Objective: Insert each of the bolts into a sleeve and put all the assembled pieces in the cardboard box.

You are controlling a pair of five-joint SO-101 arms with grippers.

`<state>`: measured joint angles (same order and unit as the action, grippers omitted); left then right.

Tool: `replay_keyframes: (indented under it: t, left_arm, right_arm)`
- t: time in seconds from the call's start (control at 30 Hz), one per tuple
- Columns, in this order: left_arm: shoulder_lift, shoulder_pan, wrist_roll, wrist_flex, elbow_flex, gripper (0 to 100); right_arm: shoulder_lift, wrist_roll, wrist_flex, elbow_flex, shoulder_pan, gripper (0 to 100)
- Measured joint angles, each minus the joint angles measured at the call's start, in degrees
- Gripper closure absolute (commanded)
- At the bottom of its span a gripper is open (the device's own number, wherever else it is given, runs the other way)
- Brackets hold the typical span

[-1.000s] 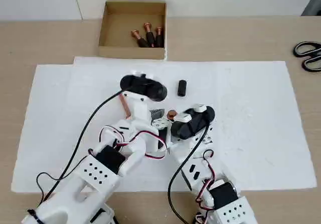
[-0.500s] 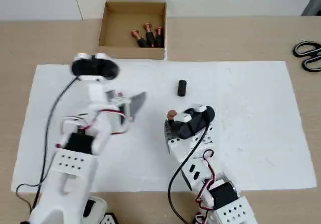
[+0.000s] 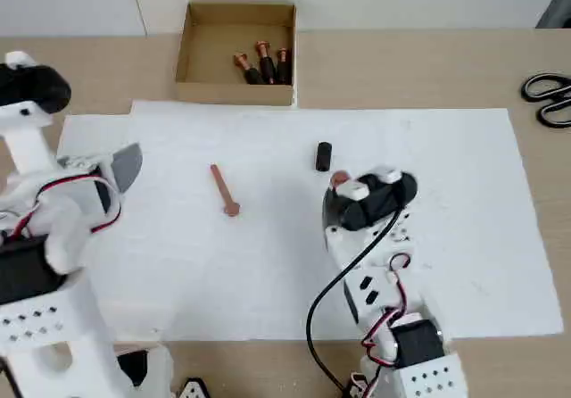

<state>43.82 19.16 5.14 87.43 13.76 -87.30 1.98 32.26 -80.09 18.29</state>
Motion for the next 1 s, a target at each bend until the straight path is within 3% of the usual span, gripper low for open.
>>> replay_keyframes:
  t: [0.2,0.77,1.0]
  left_arm:
    - [0.0,0.0,2.2,4.2,-1.9,70]
    - [0.0,0.0,3.9,5.9,-1.9,70]
    - [0.0,0.0,3.9,7.2,-1.9,70]
  right_arm:
    - [22.5,1.0,-8.3,19.7,-0.3,99.5]
    - [112.1,1.1,-34.3,90.8,0.1,99.5]
    - [135.6,1.1,-36.0,108.6,3.5,99.5]
